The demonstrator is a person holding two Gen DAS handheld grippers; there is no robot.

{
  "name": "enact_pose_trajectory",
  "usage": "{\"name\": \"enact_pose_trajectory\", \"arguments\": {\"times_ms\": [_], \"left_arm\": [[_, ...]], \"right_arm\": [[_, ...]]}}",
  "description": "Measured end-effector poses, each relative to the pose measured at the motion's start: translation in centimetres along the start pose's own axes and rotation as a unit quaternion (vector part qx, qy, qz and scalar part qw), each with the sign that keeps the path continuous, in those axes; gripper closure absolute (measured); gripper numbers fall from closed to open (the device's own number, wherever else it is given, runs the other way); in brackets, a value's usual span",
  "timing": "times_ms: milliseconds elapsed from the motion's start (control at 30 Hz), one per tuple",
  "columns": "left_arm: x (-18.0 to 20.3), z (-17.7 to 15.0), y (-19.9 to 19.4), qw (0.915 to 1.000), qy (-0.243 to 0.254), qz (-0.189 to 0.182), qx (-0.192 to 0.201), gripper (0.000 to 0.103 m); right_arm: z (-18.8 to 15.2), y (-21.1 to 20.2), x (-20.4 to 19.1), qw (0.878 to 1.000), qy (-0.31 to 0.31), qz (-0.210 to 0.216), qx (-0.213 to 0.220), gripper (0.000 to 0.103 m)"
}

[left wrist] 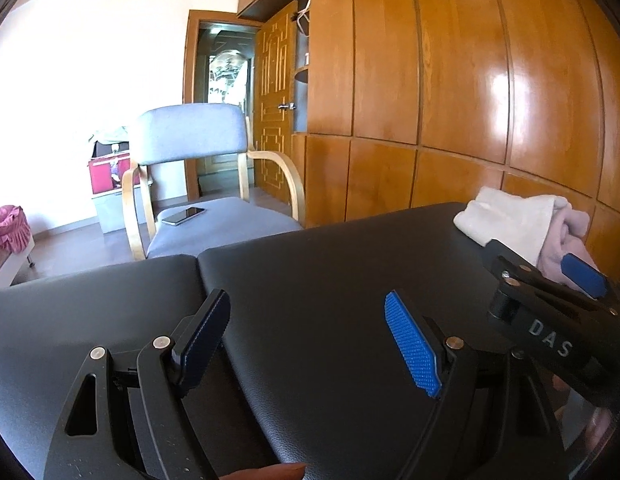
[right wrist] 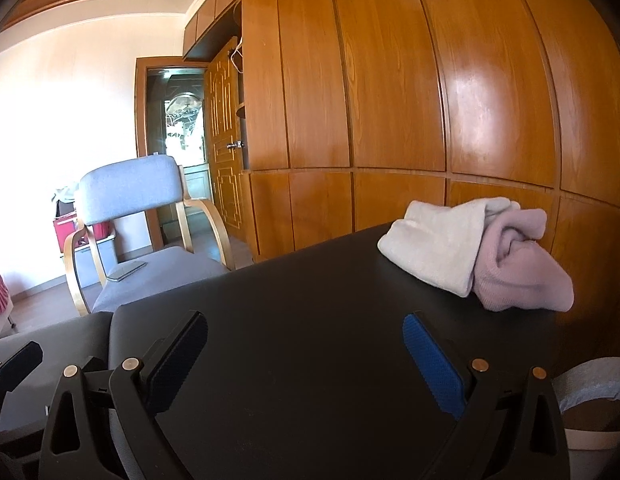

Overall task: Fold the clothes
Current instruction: 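Reach the right gripper toward the pink sweater bundle on the table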

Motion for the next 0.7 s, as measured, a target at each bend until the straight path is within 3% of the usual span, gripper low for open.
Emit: {"name": "enact_pose_trajectory", "arguments": {"times_ms": [333,700], "left_arm": [[-0.5,0.2,0.5,0.9998,-0.015,0.006,0.007,0.02],[-0.7,-0.7,1.4,0.9998,-0.009,0.009,-0.017,0.02]], "right_arm": [[-1.0,0.9,0.2,1.0,-0.01,0.001,-0.009,0.002],[-1.2,1.0,0.1,1.0,-0.009,0.005,-0.014,0.002]]}}
Point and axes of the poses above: each gripper's, at about its wrist camera, not at the fingertips, and y roughly the way its jaws point, x to its right, z to its top, the point moved 4 cm from there along y, roughly the way its jaws point, and after that the axes turned 3 degrees about -x, right-handed, at the moved point
